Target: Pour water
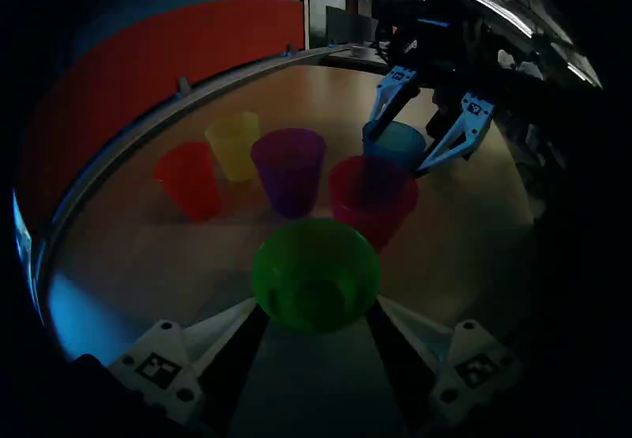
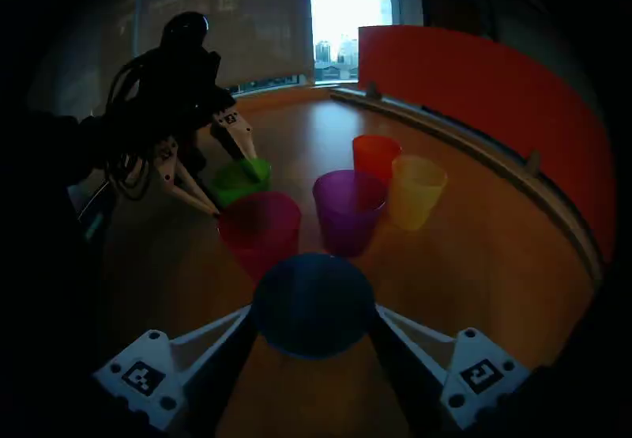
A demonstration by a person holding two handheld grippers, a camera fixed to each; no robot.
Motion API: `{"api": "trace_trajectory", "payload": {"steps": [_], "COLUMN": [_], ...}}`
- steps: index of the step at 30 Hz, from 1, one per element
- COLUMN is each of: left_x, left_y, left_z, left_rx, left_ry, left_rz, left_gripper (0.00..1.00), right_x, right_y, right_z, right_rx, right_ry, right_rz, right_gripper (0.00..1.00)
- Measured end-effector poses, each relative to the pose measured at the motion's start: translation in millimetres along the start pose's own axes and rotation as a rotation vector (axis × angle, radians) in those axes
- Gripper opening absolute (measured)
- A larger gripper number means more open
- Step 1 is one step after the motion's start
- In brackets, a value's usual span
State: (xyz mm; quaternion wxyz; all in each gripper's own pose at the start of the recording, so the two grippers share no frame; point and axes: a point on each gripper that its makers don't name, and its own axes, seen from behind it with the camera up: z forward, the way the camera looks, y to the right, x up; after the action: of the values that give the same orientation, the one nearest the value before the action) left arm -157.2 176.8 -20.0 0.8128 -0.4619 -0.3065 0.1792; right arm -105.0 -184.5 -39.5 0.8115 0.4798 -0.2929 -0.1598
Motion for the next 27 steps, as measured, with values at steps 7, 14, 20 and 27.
{"api": "trace_trajectory", "payload": {"steps": [7,14,20,27], "left_x": [-3.2,-6.2,-12.5,-13.5], "left_y": [1.1,0.2,-2.3,0.8], "left_z": [-1.7,-11.6,-26.6,-53.5], "left_rx": [0.004,0.025,0.063,0.117], "left_ry": [-0.008,-0.008,-0.005,0.028], "left_rz": [-0.004,-0.006,-0.012,-0.031], "left_gripper": [0.83,0.83,0.83,0.83], "right_x": [-3.6,-7.5,-16.7,-20.9], "right_y": [-1.4,-0.6,0.2,-2.5], "right_z": [-3.7,-12.5,-26.9,-47.6], "right_rx": [-0.004,-0.029,-0.062,-0.116], "right_ry": [-0.007,0.002,0.011,0.049], "right_rz": [0.006,0.002,0.018,0.041], "right_gripper": [1.00,1.00,1.00,1.00]}}
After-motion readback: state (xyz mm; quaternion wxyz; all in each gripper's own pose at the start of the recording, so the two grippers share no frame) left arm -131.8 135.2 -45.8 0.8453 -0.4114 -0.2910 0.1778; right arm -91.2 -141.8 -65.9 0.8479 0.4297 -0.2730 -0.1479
